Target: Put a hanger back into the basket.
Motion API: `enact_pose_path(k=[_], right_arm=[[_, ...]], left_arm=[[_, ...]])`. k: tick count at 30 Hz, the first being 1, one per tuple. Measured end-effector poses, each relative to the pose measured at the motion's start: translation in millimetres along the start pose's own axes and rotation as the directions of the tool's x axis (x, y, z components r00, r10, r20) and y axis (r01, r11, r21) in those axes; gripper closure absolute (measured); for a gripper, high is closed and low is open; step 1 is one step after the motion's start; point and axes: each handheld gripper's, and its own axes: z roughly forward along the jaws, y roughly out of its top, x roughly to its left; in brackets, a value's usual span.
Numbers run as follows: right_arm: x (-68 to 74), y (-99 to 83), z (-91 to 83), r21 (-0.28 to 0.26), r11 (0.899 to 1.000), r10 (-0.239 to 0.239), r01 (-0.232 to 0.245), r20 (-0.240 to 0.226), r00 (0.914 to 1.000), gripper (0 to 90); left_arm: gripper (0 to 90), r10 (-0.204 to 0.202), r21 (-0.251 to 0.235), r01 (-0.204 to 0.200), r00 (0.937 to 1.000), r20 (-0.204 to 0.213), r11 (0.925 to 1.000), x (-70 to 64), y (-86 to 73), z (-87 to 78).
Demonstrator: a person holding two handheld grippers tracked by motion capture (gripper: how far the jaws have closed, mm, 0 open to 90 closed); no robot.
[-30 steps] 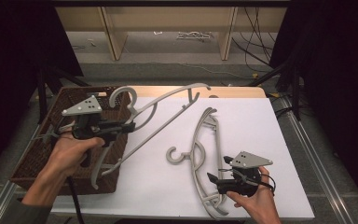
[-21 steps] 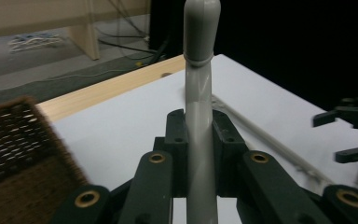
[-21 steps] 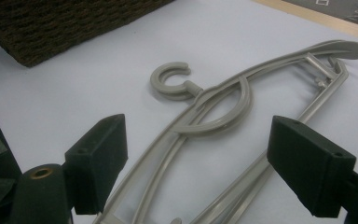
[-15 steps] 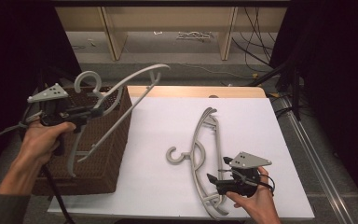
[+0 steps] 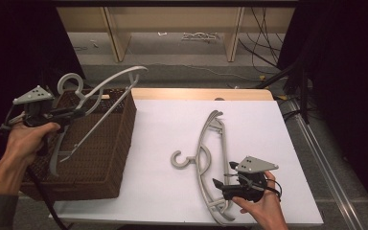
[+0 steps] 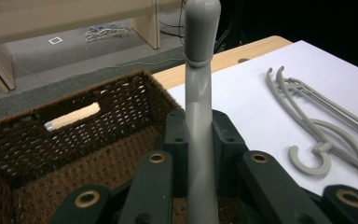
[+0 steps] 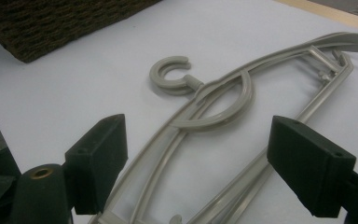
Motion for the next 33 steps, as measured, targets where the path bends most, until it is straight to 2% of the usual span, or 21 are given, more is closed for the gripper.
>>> enact_pose_path(k=[1,9,12,15,18,20,25,27,29,30,31,32,33], right_arm=[[-0.1,-0.6,0.0,0.007,1.000,0.000,0.000,-0.001,1.0000,21.1],[-0.1,-0.4,1.3,0.010,1.000,0.000,0.000,-0.009,1.0000,21.0],[-0.1,-0.9,1.2,0.006,1.000,-0.003,0.003,-0.008,1.0000,21.0],[0.5,-0.5,2.6,0.015,1.000,0.002,-0.002,-0.013,0.9999,21.0],[1.6,-0.7,3.1,0.019,1.000,-0.006,0.006,-0.018,0.9998,21.1],[2.8,-0.7,2.8,0.022,1.000,-0.002,0.003,-0.016,0.9999,20.9],[1.8,-0.6,3.4,0.018,1.000,-0.005,0.006,-0.018,0.9998,20.4],[1.6,-0.7,3.4,0.019,1.000,-0.002,0.003,-0.020,0.9998,20.4],[1.3,-1.2,3.7,0.018,1.000,-0.005,0.006,-0.015,0.9999,20.4],[1.3,-1.0,3.8,0.018,1.000,-0.006,0.006,-0.015,0.9999,20.4],[1.7,-0.7,3.6,0.018,1.000,0.001,-0.001,-0.018,0.9998,20.4],[1.8,-0.7,3.6,0.017,1.000,0.001,0.000,-0.020,0.9998,20.4],[1.4,-1.1,4.1,0.017,1.000,-0.007,0.007,-0.019,0.9998,20.4]], left_arm=[[79.0,0.002,0.010,-0.002,0.9999,-0.014,1.0000,5.8,-4.8,-0.7],[79.0,-0.008,0.030,0.009,0.9994,-0.034,0.9995,24.2,-26.2,-7.4],[79.0,-0.001,0.041,0.003,0.9993,-0.037,0.9992,27.3,-31.5,-8.5],[79.0,-0.010,0.068,0.013,0.9987,-0.050,0.9976,31.7,-42.3,-7.9],[79.0,-0.010,0.075,0.015,0.9980,-0.062,0.9970,34.9,-45.4,-7.6],[79.0,-0.025,0.072,0.030,0.9976,-0.064,0.9970,37.9,-48.0,-7.4],[79.0,-0.021,0.104,0.029,0.9972,-0.072,0.9942,43.6,-54.9,-6.3],[79.0,-0.037,0.100,0.044,0.9968,-0.071,0.9940,46.7,-57.7,-4.9],[78.9,-0.052,0.117,0.060,0.9960,-0.073,0.9913,50.5,-62.2,-1.3],[79.0,-0.038,0.146,0.049,0.9963,-0.077,0.9881,51.4,-63.6,-0.4],[78.9,-0.038,0.146,0.049,0.9963,-0.077,0.9881,51.4,-63.6,-0.4],[79.0,-0.027,0.178,0.041,0.9965,-0.079,0.9832,52.2,-66.5,4.3],[78.9,-0.031,0.185,0.045,0.9962,-0.082,0.9817,52.7,-67.8,6.6]])
